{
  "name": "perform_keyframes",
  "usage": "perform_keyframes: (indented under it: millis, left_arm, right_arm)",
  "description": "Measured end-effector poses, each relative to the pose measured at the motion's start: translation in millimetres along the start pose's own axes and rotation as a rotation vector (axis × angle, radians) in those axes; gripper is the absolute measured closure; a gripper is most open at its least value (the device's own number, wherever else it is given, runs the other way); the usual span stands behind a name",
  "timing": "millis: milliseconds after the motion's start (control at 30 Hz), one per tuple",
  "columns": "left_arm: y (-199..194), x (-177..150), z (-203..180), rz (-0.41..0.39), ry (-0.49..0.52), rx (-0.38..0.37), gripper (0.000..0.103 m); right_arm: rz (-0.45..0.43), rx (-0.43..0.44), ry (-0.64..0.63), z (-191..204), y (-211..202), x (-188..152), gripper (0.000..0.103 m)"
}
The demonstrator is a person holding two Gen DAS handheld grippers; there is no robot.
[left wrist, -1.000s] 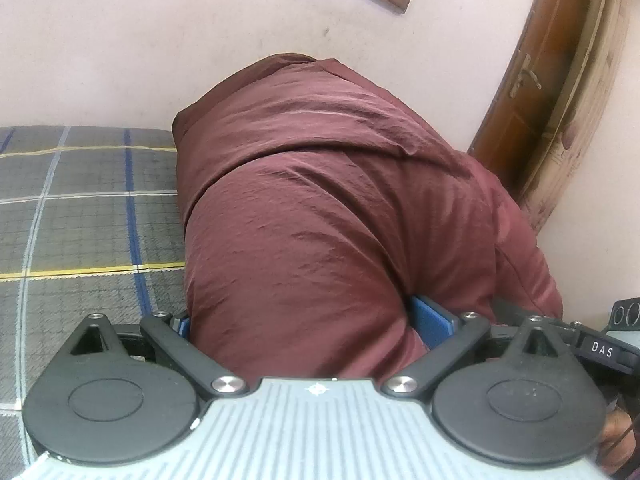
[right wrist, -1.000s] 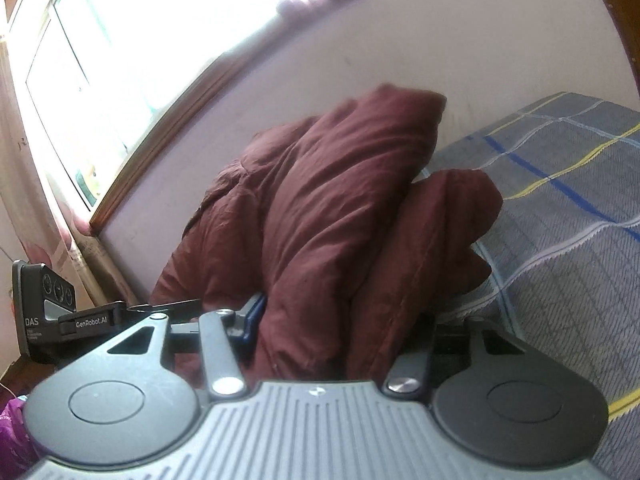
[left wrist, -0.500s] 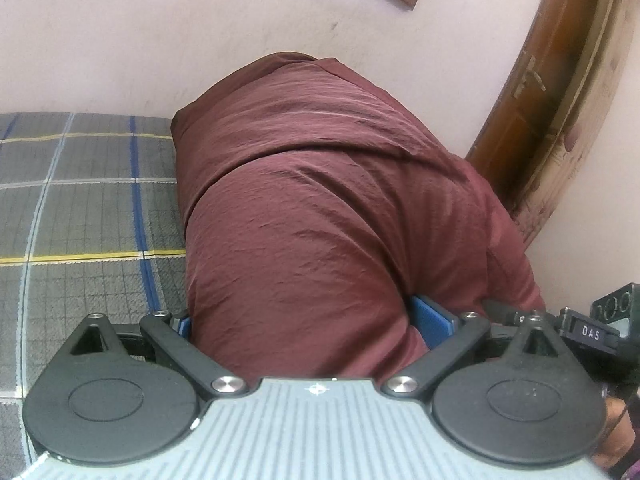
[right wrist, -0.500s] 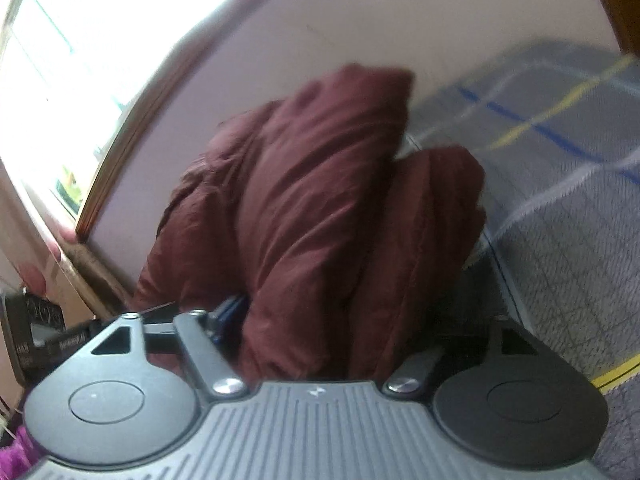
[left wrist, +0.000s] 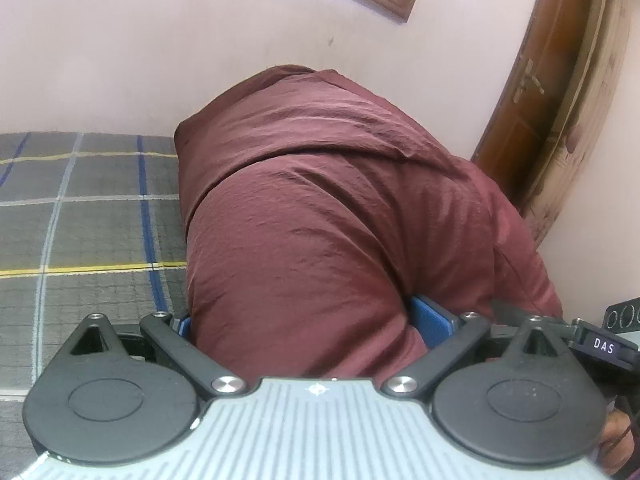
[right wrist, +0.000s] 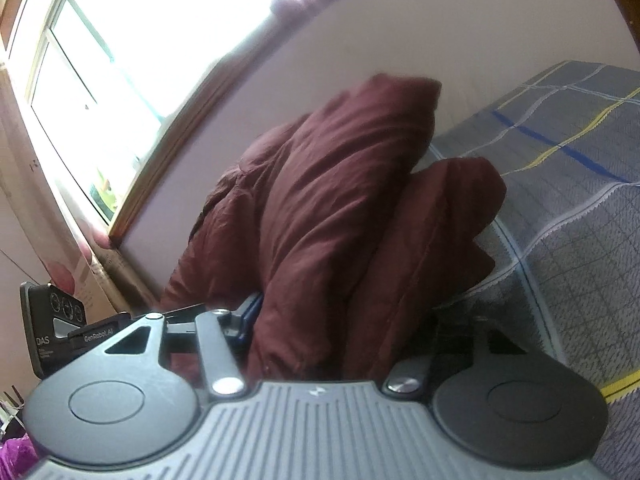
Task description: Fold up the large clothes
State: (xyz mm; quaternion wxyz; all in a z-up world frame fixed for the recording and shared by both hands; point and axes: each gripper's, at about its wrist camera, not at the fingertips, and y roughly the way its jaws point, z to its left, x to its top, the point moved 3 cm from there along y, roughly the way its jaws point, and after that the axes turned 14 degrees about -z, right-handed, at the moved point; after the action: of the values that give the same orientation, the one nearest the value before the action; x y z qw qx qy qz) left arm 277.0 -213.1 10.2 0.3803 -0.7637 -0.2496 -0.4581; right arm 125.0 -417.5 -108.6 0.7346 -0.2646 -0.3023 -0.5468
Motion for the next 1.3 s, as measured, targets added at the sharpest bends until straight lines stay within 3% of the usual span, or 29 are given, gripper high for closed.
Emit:
perform_keyframes:
  millis: [400,1300]
  left_arm:
    - [-28,5,12,-0.032,0.001,0.034,0.005]
    - [-123,30,111,-0.144,-0.095,0.217,0.006]
  right_arm:
    - [0.011,0.039,-0.027,17,9,-7,0.046]
    - [0.118,0.223,-0.124,107,66,-38,0.046]
